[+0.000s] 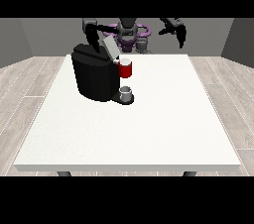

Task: Insert the coffee pod into the coffee machine and close the lid

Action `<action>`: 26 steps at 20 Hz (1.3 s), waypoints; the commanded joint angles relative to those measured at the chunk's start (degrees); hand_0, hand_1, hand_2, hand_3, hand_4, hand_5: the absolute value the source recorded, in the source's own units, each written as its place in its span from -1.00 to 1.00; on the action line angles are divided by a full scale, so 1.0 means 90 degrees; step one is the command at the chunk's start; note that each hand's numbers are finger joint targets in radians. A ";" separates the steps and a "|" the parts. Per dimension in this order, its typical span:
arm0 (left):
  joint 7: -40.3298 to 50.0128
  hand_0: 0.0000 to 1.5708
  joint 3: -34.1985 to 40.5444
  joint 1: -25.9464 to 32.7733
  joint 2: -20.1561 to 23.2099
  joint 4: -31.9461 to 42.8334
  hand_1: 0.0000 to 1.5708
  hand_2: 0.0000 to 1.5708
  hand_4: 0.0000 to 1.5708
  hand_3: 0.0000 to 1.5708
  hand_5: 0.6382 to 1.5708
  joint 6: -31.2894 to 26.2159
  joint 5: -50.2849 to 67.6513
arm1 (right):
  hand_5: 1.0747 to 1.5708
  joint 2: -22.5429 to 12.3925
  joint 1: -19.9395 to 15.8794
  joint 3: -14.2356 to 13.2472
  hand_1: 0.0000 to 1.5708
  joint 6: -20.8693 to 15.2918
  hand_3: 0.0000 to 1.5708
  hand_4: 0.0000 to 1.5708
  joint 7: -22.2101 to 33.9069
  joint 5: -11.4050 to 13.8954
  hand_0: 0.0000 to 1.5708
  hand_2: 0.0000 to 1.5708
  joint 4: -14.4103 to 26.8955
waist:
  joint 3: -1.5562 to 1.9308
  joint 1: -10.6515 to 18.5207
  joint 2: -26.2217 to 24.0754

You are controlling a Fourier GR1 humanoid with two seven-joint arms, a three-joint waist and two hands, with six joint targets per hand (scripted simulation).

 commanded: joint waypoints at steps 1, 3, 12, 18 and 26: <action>0.0139 -1.00 -0.0075 0.0028 0.0262 -0.0408 -1.00 -1.00 -0.60 -1.00 1.00 -0.0199 0.0045 | 1.00 -0.0132 -0.0177 -0.0122 -1.00 0.0035 -1.00 -1.00 -0.0551 0.0046 -1.00 -1.00 0.0345 | 0.0002 0.0278 0.0373; 0.0751 -1.00 -0.0038 -0.0161 0.0166 -0.0672 -1.00 -1.00 -0.55 -1.00 1.00 -0.0021 0.0208 | 1.00 -0.0178 -0.0261 -0.0060 -1.00 0.0129 -1.00 -1.00 -0.0304 0.0063 -1.00 -1.00 0.0469 | 0.0002 0.0127 0.0179; 0.0375 -1.00 -0.0053 -0.0042 0.0313 -0.0485 -1.00 -1.00 -0.54 -1.00 1.00 -0.0016 0.0201 | 1.00 -0.0119 -0.1170 0.0156 -1.00 0.0035 -1.00 -0.79 -0.0133 0.0272 -1.00 -1.00 0.0496 | 0.0000 0.0227 0.0445; 0.0152 -1.00 -0.0182 -0.0120 0.0247 -0.0470 -1.00 -1.00 -0.59 -1.00 1.00 -0.0011 0.0144 | 1.00 -0.0077 -0.1694 0.0312 -1.00 -0.0253 -1.00 -1.00 -0.0046 0.0565 -1.00 -1.00 0.0442 | -0.0002 0.0507 0.0637; 0.0252 -1.00 -0.0340 -0.0154 0.0027 -0.0381 -1.00 -1.00 -0.49 -1.00 1.00 0.0182 0.0021 | 1.00 -0.0007 -0.1647 0.0830 -1.00 -0.0158 -1.00 -0.87 0.0213 0.0984 -1.00 -1.00 0.0098 | -0.0002 0.0615 0.0587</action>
